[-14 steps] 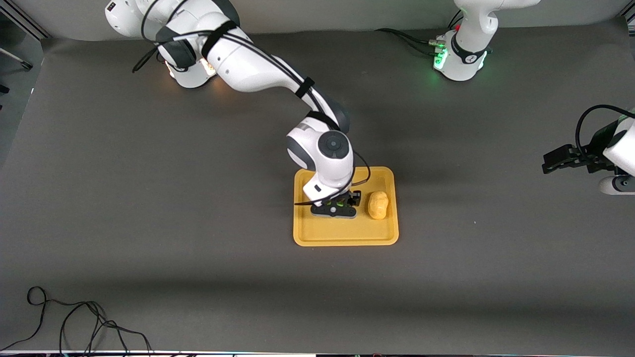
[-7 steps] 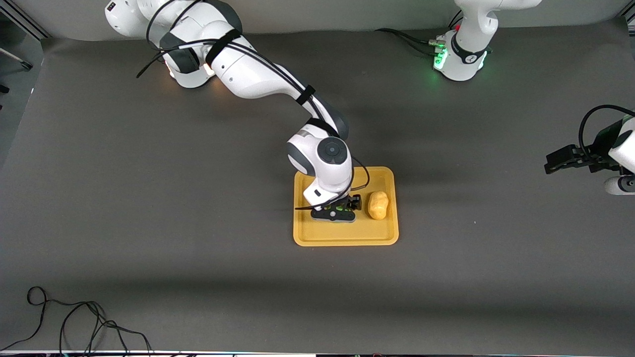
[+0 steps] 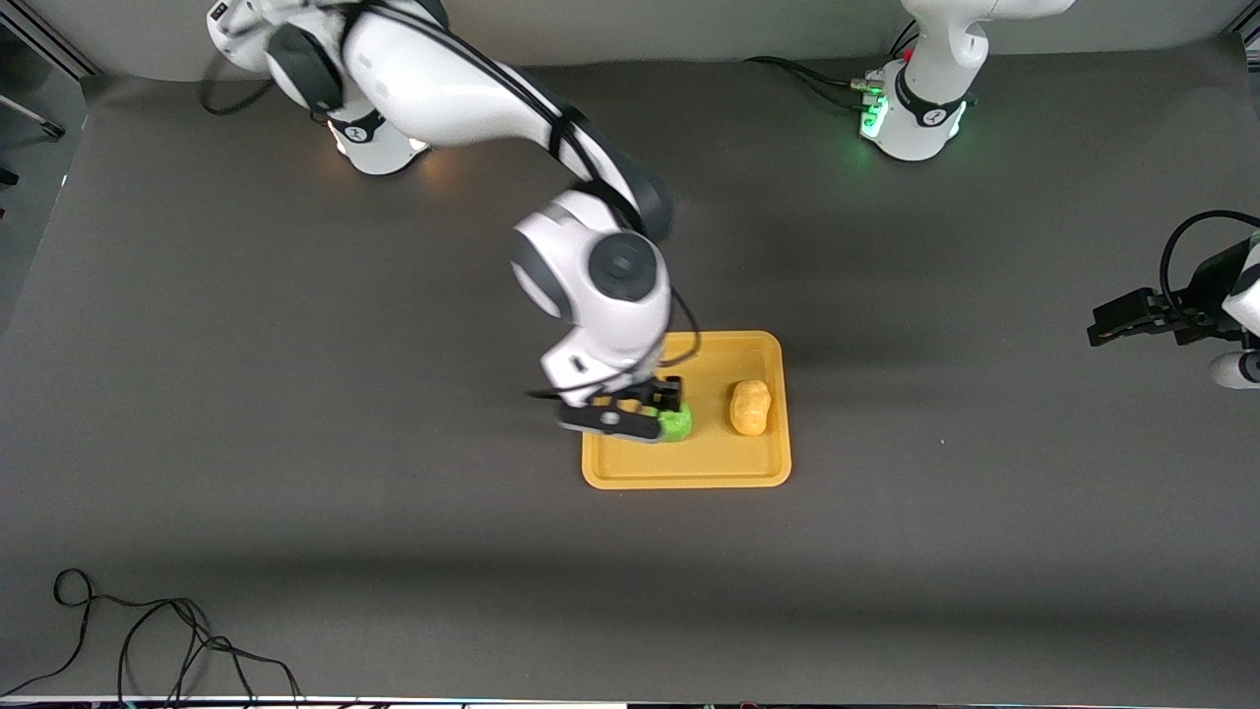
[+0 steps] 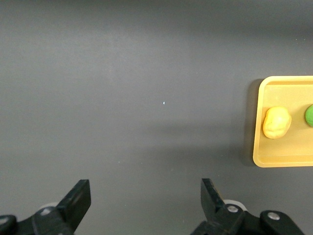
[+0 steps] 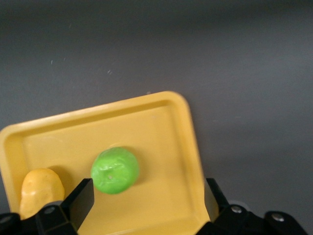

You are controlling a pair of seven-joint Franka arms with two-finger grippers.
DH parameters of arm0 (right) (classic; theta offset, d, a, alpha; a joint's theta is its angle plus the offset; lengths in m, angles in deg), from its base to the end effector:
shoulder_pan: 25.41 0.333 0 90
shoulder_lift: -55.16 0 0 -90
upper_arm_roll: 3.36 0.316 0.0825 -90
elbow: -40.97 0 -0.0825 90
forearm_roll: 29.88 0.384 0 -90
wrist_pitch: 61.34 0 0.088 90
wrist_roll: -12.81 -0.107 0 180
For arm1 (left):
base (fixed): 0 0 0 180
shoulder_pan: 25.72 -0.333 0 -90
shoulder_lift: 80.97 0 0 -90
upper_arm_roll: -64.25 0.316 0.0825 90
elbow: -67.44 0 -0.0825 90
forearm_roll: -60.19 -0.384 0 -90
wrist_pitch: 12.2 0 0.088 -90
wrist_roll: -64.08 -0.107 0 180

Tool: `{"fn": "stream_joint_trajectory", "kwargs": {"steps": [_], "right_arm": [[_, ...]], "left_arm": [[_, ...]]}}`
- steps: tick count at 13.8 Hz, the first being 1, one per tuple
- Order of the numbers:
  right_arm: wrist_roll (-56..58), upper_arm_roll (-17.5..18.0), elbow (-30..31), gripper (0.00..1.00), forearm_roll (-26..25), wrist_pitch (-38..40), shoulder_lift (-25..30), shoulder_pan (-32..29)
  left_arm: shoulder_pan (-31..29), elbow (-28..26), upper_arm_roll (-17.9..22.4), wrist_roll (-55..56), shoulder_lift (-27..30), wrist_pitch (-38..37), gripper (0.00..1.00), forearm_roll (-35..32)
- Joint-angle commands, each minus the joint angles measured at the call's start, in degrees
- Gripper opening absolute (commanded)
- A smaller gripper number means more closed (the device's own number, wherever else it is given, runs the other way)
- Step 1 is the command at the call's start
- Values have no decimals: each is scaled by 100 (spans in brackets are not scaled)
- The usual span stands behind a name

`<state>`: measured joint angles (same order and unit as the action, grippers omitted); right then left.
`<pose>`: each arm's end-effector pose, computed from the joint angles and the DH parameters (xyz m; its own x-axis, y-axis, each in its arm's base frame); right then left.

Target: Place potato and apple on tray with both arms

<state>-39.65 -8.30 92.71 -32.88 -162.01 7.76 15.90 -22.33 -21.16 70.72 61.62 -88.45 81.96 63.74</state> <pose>0.6083 0.4744 0.4037 0.9655 -0.2368 0.1079 -0.2430 -0.9688 0.0481 0.5974 0.0219 0.5676 0.9994 0.0149 -0.0307 0.0163 -0.9987 0.0483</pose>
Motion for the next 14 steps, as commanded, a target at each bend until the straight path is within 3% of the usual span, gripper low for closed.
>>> {"fn": "stream_joint_trajectory", "kwargs": {"steps": [1,5,9,11,14], "right_arm": [[996,73,616,100,-61,957,1072,-508],[2852,64,2222,100,-17,1130,2697,-1641],[4163,-164,3419,100,106,867,3876,-2337],[4708,-112,3930,100,141,690,4352,-2828],[5315,37,4081,100,150,681,4556,-3610]], "left_arm": [[-58,97,30,-106,-9,14,100,32],[-128,36,30,-123,-26,357,100,-13],[-85,44,4,-123,-44,340,100,-91],[-32,62,-14,-115,-44,331,100,-109],[12,176,-23,-123,-26,366,100,-257]]}}
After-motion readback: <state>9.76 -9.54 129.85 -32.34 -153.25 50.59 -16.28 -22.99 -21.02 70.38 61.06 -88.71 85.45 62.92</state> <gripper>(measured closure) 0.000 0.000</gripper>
